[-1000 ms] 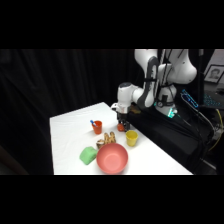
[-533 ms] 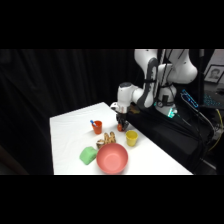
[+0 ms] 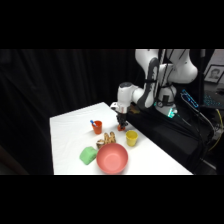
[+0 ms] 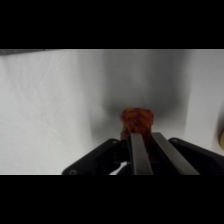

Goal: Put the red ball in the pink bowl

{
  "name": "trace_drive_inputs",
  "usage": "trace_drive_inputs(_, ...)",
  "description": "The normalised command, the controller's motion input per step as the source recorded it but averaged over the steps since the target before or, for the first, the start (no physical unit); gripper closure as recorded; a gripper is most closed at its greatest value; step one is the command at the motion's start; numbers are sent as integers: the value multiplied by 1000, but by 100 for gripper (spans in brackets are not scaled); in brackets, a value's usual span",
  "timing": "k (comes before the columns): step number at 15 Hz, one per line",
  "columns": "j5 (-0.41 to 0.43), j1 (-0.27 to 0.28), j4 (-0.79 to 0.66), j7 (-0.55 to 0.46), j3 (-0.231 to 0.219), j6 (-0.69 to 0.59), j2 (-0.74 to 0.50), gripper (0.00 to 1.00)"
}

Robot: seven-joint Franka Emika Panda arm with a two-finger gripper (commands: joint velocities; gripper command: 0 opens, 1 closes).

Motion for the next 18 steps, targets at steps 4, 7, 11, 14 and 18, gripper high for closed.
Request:
trace_drive_inputs(4, -262, 60, 14, 170, -89, -460, -396, 98)
trace_drive_inputs(7, -311, -69, 75, 211, 22, -505, -422, 98)
trace_drive_inputs(11, -280, -184, 94, 168, 144, -518, -414, 98)
trace_drive_inputs(14, -137, -216, 91, 54, 211, -469, -367, 98)
trace_drive_inputs(18, -19, -174, 110, -49, 187, -426, -318, 98)
